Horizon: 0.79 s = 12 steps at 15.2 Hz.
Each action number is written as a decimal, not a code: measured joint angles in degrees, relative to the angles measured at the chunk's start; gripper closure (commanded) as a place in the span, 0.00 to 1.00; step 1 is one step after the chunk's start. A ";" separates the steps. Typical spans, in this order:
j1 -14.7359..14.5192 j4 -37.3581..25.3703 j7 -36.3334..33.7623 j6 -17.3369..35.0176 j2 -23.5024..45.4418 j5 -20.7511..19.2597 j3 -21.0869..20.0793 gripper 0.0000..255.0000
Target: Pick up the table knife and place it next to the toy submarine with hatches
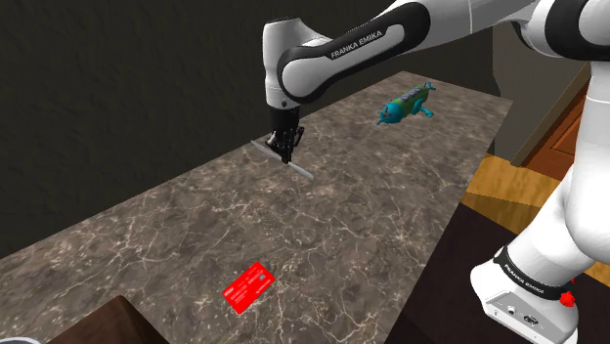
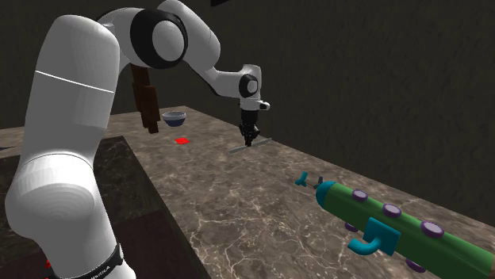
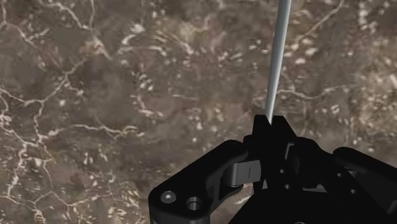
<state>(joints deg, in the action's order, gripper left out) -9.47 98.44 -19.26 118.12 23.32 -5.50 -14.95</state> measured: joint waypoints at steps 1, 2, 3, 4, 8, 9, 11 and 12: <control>0.03 -0.27 0.06 -0.60 -0.34 0.11 -0.05 1.00; 0.07 -0.56 0.13 -1.15 -0.64 0.20 -0.09 1.00; 0.00 -1.31 0.11 -1.88 -0.61 0.22 -0.12 1.00; -0.05 -1.71 0.06 -2.50 -0.84 0.29 -0.18 1.00; 0.10 -3.40 0.37 -5.33 -2.03 0.67 -0.31 1.00; 0.09 -3.88 0.38 -5.96 -2.17 0.73 -0.34 1.00; 0.12 -4.99 0.51 -7.43 -2.55 0.86 -0.39 1.00; 0.09 -5.31 0.47 -8.08 -2.89 0.95 -0.45 1.00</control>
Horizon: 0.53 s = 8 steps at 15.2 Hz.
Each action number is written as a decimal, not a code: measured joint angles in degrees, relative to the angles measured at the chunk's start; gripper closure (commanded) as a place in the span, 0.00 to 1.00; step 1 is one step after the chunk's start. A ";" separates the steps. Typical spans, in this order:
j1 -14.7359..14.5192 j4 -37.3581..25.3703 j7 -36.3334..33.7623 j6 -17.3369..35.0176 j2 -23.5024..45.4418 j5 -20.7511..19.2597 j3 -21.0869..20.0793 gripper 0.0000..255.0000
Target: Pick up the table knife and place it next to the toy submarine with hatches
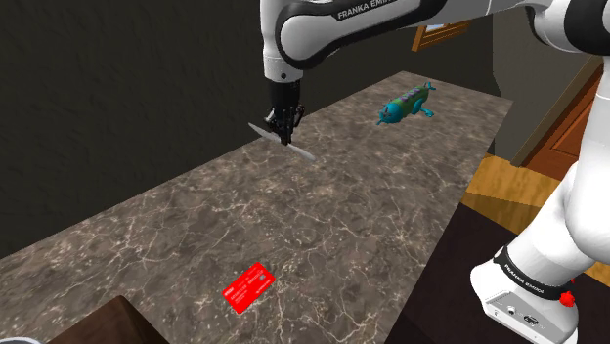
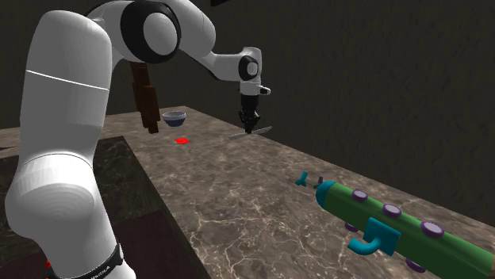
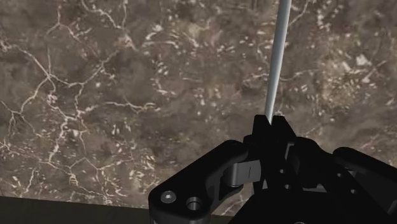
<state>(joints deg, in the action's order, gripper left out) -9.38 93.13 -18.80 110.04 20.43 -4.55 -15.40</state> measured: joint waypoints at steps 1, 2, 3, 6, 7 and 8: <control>-0.04 -0.74 0.01 -0.82 -0.09 0.04 -0.03 1.00; 0.00 -1.08 0.08 -1.43 -0.36 0.12 -0.05 1.00; 0.04 -1.52 0.16 -2.03 -0.53 0.18 -0.06 1.00; -0.01 -3.33 0.20 -4.22 -0.93 0.32 -0.14 1.00; -0.03 -4.02 0.22 -5.00 -1.03 0.35 -0.16 1.00; 0.00 -4.49 0.28 -5.64 -1.21 0.40 -0.17 1.00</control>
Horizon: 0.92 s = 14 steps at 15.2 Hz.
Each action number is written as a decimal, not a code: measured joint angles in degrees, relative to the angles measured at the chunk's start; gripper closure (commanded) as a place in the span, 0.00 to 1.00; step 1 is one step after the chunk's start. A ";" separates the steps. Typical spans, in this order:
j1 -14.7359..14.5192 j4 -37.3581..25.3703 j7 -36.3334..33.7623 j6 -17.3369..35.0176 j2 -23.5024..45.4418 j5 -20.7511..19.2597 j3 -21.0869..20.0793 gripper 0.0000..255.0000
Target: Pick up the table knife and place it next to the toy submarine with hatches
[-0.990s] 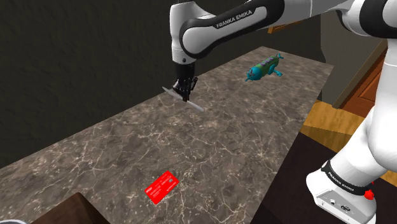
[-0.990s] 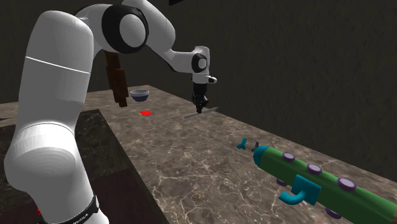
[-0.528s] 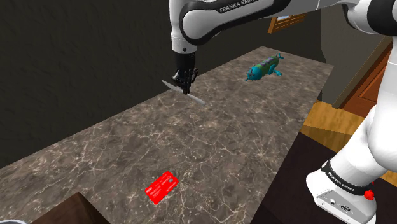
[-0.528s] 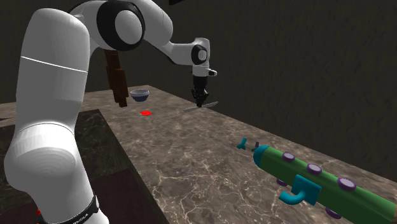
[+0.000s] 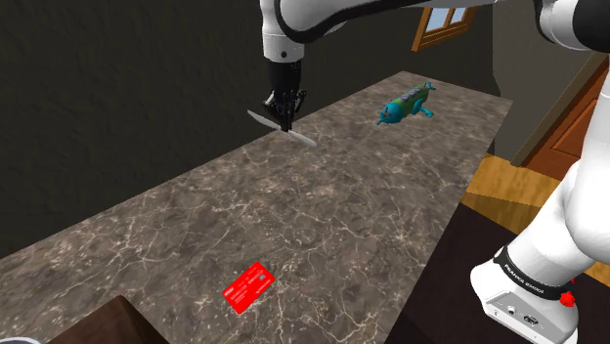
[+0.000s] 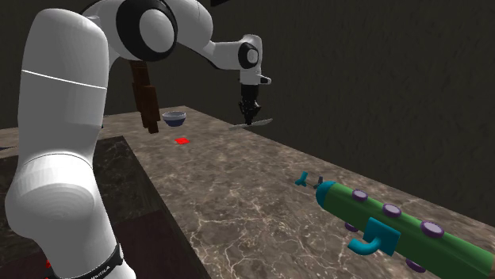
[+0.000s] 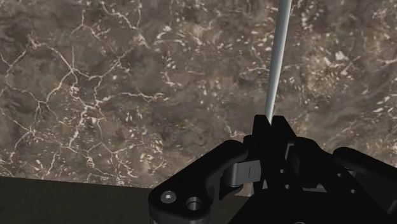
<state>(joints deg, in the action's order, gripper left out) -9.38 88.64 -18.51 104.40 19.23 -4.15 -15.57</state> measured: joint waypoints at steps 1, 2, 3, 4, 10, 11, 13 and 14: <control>0.04 -0.53 0.10 -0.67 -0.14 0.05 0.00 1.00; 0.01 -1.13 0.07 -1.33 -0.21 0.07 -0.02 1.00; 0.00 -1.73 0.10 -2.01 -0.30 0.11 -0.04 1.00; -0.01 -1.99 0.08 -2.60 -0.63 0.19 -0.08 1.00; -0.22 -7.03 0.15 -7.43 -0.44 0.18 -0.15 1.00; -0.29 -7.89 0.12 -8.26 -0.40 0.17 -0.17 1.00; -0.39 -9.36 0.09 -9.54 -0.20 0.13 -0.19 1.00; 0.08 -8.34 0.64 -9.22 -0.92 0.34 -0.06 1.00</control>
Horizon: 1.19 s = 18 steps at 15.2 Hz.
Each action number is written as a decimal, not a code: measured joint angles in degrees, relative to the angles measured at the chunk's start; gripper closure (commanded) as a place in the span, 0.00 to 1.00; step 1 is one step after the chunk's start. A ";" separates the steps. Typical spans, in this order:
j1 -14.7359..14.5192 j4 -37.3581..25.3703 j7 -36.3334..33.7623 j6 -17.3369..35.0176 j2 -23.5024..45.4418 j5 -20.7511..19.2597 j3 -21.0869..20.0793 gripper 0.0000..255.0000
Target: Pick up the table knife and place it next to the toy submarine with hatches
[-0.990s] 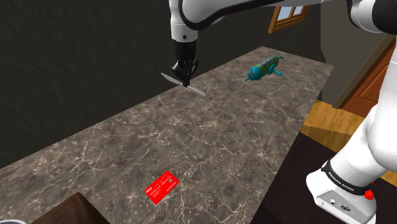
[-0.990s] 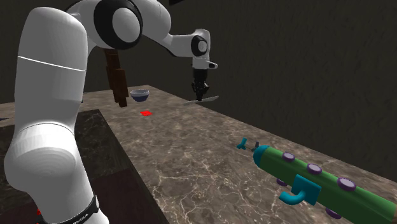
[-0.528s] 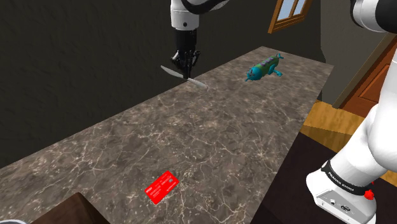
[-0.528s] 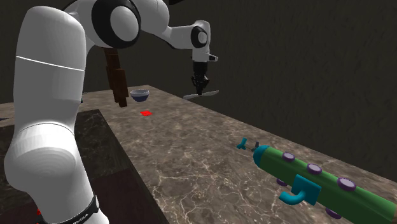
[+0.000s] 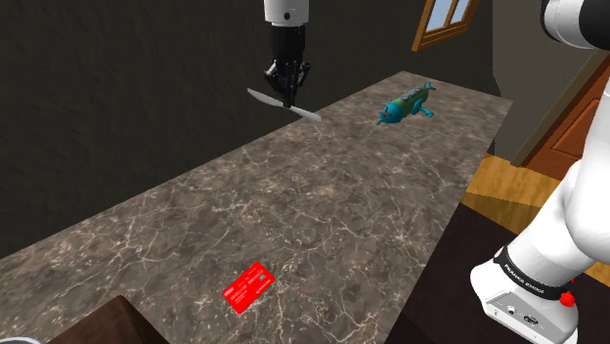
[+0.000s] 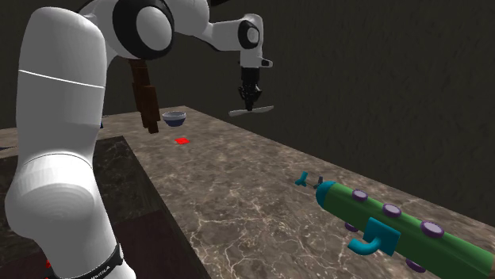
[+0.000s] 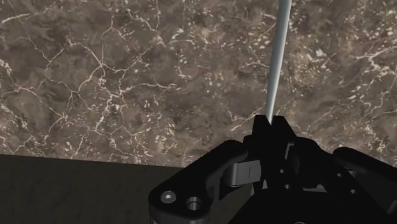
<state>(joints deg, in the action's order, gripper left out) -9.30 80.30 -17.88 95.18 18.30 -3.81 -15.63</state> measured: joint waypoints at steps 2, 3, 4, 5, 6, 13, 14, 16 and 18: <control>1.61 3.65 1.90 0.93 -2.78 0.74 0.50 1.00; 2.40 6.04 2.85 1.56 -4.62 1.21 0.75 1.00; 3.30 8.64 4.02 2.18 -6.65 1.72 1.09 1.00; 4.08 9.93 5.22 2.29 -7.87 2.04 1.49 1.00; 4.99 11.39 6.64 2.50 -9.16 2.37 2.02 1.00; 9.91 22.78 15.48 5.36 -17.87 4.01 5.78 1.00; 10.61 24.00 16.89 5.40 -19.04 4.14 6.47 1.00; 12.07 26.19 19.90 5.80 -20.86 4.19 8.01 1.00; 13.31 28.86 22.56 6.39 -22.95 4.23 9.40 1.00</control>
<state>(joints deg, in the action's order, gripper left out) 4.01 109.16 4.69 101.56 -4.65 0.42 -6.23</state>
